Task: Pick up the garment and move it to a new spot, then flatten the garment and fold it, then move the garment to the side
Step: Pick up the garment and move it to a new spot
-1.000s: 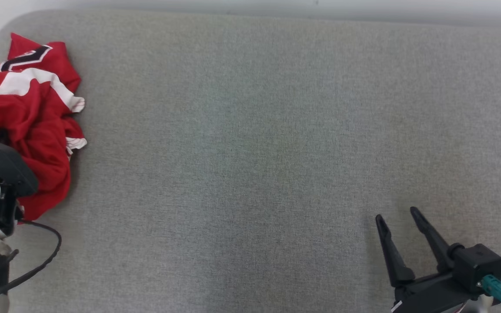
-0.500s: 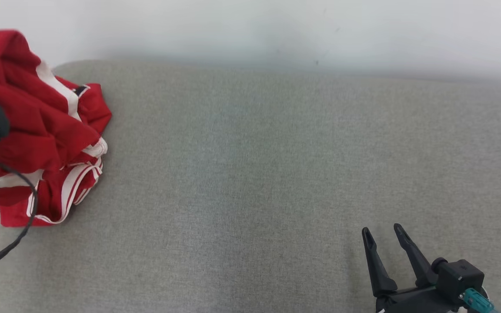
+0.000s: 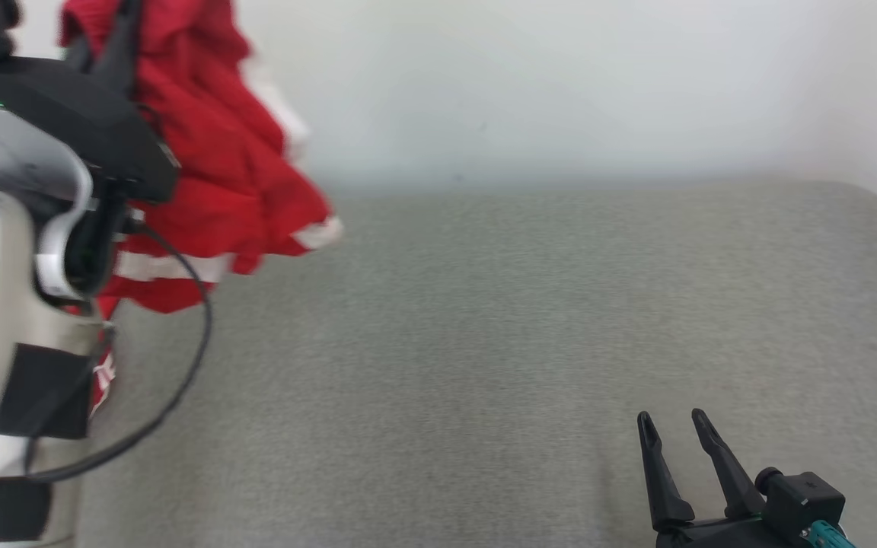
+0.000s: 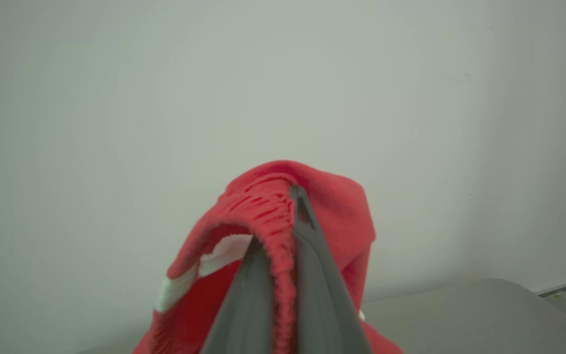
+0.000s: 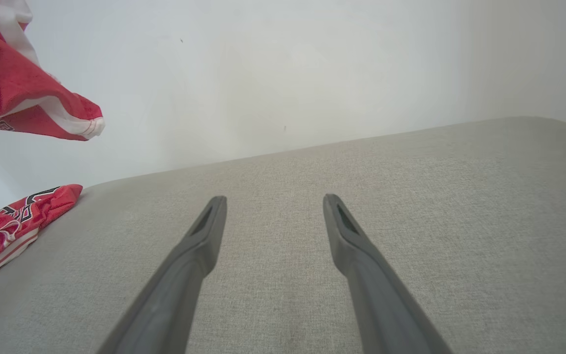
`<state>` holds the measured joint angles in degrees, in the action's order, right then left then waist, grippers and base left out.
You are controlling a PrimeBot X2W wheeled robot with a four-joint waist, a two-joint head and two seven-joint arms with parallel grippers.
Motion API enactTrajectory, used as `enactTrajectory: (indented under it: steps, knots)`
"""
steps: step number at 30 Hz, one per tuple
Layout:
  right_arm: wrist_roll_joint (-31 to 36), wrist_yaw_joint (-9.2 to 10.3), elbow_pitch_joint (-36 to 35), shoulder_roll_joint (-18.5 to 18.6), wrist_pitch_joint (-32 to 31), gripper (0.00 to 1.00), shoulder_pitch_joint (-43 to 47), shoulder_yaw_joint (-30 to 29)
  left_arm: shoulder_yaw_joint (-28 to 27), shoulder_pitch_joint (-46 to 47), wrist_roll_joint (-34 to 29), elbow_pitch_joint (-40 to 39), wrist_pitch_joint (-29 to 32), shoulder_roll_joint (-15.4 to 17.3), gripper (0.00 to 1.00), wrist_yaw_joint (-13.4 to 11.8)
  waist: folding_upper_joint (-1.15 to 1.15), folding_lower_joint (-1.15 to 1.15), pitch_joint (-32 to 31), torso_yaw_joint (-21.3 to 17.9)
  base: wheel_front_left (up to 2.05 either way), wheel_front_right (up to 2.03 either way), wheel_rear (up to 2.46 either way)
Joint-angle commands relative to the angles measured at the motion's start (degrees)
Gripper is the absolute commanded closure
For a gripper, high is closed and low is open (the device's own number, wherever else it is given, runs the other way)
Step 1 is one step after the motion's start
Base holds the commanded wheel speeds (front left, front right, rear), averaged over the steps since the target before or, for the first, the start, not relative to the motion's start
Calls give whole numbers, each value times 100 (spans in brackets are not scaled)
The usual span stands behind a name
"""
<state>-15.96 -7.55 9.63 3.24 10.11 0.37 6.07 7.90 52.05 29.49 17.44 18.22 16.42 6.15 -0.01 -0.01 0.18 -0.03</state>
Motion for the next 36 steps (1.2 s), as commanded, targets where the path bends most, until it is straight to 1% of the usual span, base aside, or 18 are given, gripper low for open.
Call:
enactTrajectory:
  steps: [1,4,8,14,16,21,25,26,30,31,32,36]
  knots:
    - [-14,12,0,-6,26,0,67,-13,34,-73,84,-33,-36,-73,100,27,1,1,-224,-469,0,0,0]
    - [-13,12,-24,-11,30,0,79,-53,256,-218,185,-86,-75,-394,100,40,1,1,-230,-736,0,0,0]
    - [0,12,-79,-15,-31,0,36,-42,560,-491,175,-84,-221,-708,100,66,1,1,-165,-1081,0,0,0]
    - [17,12,-175,-8,-101,0,-4,-37,1063,-1132,-217,262,-578,-897,100,-15,1,1,8,-1491,0,0,0]
    - [19,12,-201,-11,-138,0,18,-27,1187,-1415,-232,469,-752,-1010,100,-54,1,1,65,-1580,0,0,0]
    - [-28,12,-231,-10,-188,0,-44,88,1492,-2009,-63,1211,-1220,-1240,100,-23,1,1,210,-1758,0,0,0]
    - [-45,12,-242,-2,-212,0,-136,173,1785,-2157,-46,1838,-1538,-1321,100,-15,1,1,313,-1849,0,0,0]
    - [-45,12,-242,-2,-212,0,-136,173,1785,-2157,-46,1838,-1538,-1321,100,-15,1,1,313,-1849,0,0,0]
    - [-37,12,-221,-3,-217,0,-117,144,2026,-2199,69,2266,-1774,-1343,100,33,1,1,333,-1812,0,0,0]
    - [-33,12,-214,-4,-212,0,-96,120,2078,-2205,97,2328,-1830,-1348,68,33,1,1,323,-1783,0,0,0]
    - [-29,12,-204,-5,-210,0,-73,99,2122,-2218,143,2382,-1902,-1348,0,50,1,1,304,-1753,0,0,0]
    - [-32,12,-194,-9,-217,0,-9,31,2314,-2341,358,2377,-2218,-1356,0,86,1,1,157,-1572,0,0,0]
